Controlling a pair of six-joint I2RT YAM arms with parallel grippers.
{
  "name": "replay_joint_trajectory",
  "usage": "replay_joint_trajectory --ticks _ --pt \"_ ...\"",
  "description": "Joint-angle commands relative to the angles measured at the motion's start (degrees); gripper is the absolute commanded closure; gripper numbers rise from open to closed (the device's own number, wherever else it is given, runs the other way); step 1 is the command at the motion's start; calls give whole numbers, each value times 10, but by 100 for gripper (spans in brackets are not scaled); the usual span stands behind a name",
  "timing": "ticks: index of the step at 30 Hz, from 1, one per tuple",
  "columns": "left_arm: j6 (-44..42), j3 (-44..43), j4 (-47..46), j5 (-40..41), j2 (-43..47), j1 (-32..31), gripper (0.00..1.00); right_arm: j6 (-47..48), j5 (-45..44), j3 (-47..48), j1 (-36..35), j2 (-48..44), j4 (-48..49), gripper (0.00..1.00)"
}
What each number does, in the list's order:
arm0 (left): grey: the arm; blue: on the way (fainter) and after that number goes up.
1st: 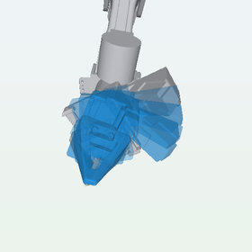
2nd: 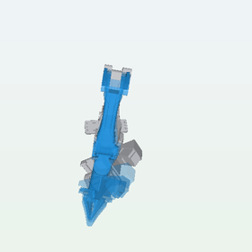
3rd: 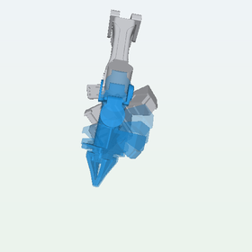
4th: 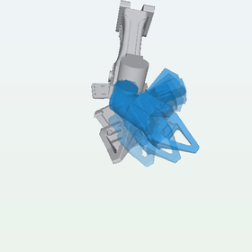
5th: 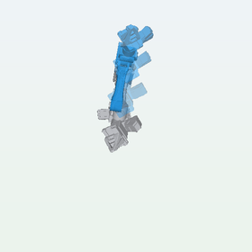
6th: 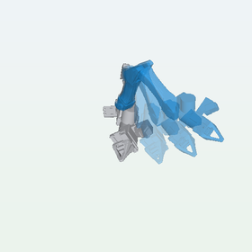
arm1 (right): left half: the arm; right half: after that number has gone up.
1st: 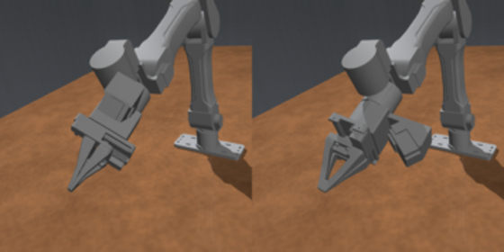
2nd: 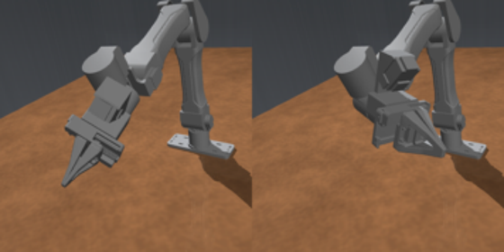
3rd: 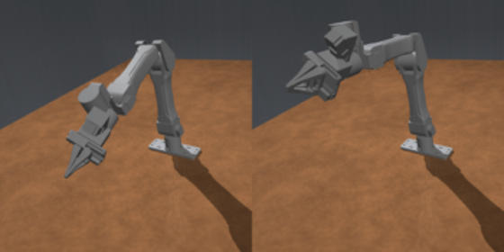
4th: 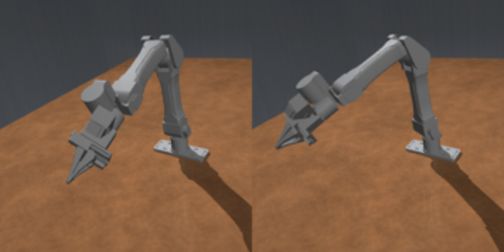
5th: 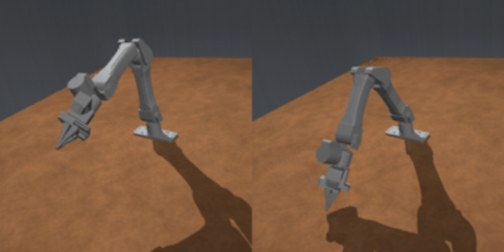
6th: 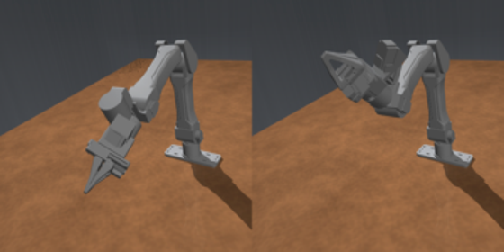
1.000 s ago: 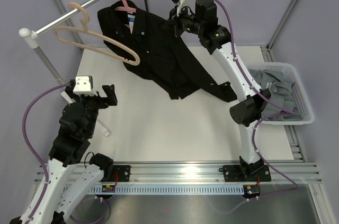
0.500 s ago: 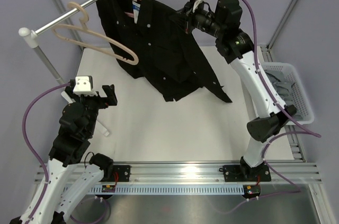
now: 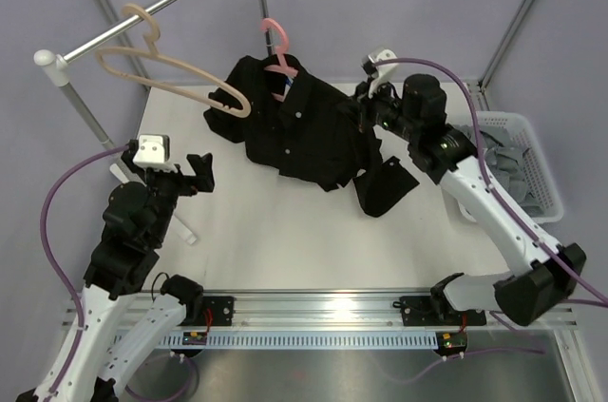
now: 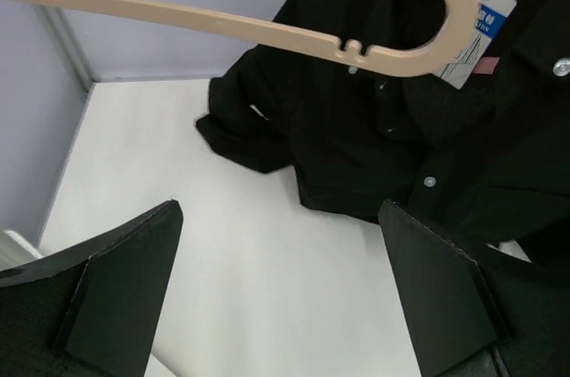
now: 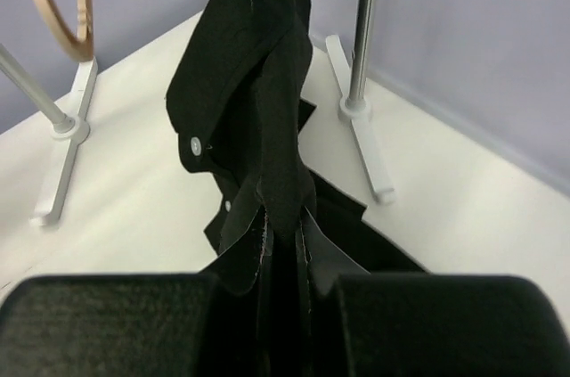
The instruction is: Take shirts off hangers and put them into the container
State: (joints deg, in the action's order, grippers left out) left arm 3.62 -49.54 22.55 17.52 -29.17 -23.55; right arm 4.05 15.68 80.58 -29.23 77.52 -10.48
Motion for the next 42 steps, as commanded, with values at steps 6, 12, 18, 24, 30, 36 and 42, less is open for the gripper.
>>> replay_joint_trajectory --ticks 6,12,18,24,30,36,42 --pt "117 -167 26 -258 -133 -2 1 -67 -36 -185 -5 -234 32 100" --pt "107 -310 26 -146 -282 -176 1 -86 -33 -224 -5 -313 -10 100" --pt "102 -406 25 -103 -380 -243 4 -101 -33 -246 -5 -347 -3 100" --pt "91 -427 -4 -64 -440 -272 17 -110 -22 -250 -5 -352 3 100" --pt "98 -436 -29 16 -476 -272 34 -122 -3 -254 -5 -359 9 100" --pt "101 -435 -56 42 -492 -271 35 -121 -2 -258 -6 -368 6 100" --pt "110 -446 -57 28 -511 -257 39 -126 9 -264 -5 -381 11 100"
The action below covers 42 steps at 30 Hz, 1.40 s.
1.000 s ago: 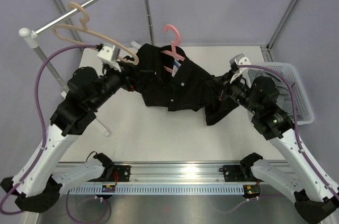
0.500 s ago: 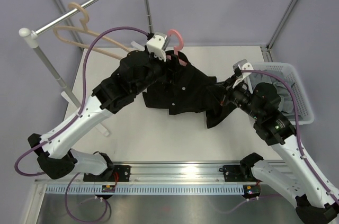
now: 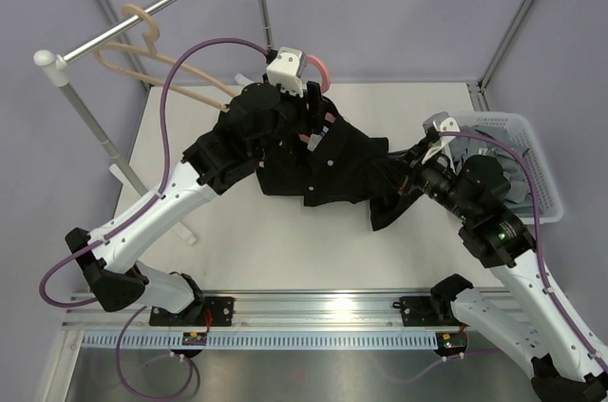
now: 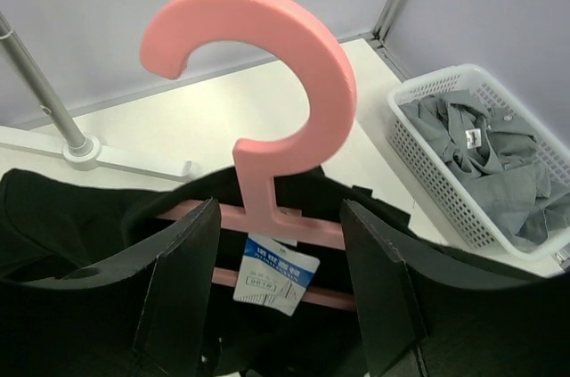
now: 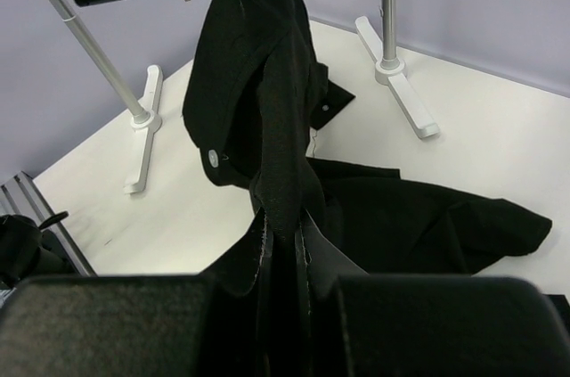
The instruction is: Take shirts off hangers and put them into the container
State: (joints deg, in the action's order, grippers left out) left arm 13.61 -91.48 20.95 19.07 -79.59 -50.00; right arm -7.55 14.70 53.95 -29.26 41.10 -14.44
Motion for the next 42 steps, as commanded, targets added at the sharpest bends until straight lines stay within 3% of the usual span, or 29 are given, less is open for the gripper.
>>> replay_joint_trajectory --ticks 1,25,32,38,42 --pt "14 -26 -41 12 -7 9 40 -11 21 1 -5 -21 50 100" --pt "26 -19 -41 -47 -34 24 49 -30 51 -28 -4 -48 99 100" --pt "20 -20 -43 -52 -31 24 67 -25 40 -36 -5 -41 98 100" --pt "0 -18 -56 -52 -26 26 99 -22 27 -44 -5 -30 87 100" --pt "-31 3 -104 -46 -19 26 100 -17 0 -42 -5 -21 62 96"
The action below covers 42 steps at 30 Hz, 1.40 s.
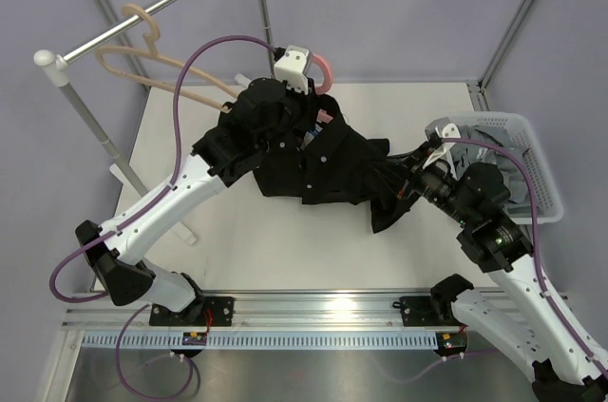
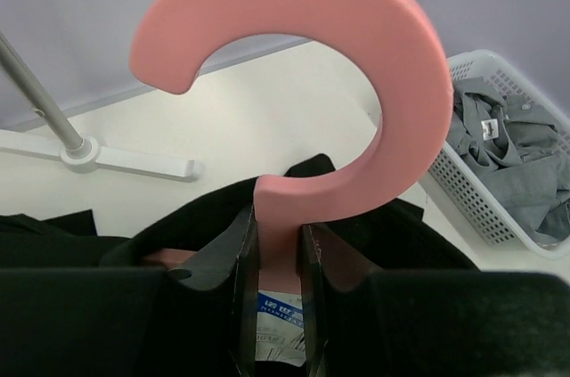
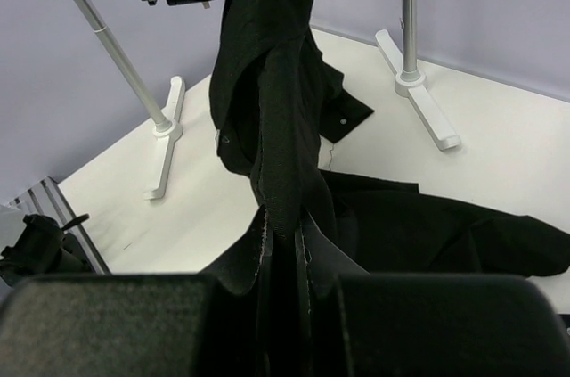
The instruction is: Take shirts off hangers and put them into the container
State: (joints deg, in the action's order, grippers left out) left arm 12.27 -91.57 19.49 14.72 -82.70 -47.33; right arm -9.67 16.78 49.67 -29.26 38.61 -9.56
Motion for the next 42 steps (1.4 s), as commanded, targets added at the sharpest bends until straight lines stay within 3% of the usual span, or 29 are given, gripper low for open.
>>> replay_joint_trajectory --ticks 1,5,9,21,33,42 --pt "-23 11 -102 -1 17 0 100 7 -26 3 -5 6 0 86" --pt "-61 53 -184 21 25 0 100 10 -68 24 -4 7 -48 44" --pt "-95 59 -227 54 8 -2 100 4 -109 42 -5 -13 -77 30" --pt "-164 -38 -239 215 -105 -45 100 -65 -248 119 -5 9 -148 27" --pt "-183 -65 -240 274 -127 -83 100 -242 -201 134 -9 130 -88 32" --pt "-178 -38 -237 274 -95 -94 100 -264 -97 91 -11 197 46 32"
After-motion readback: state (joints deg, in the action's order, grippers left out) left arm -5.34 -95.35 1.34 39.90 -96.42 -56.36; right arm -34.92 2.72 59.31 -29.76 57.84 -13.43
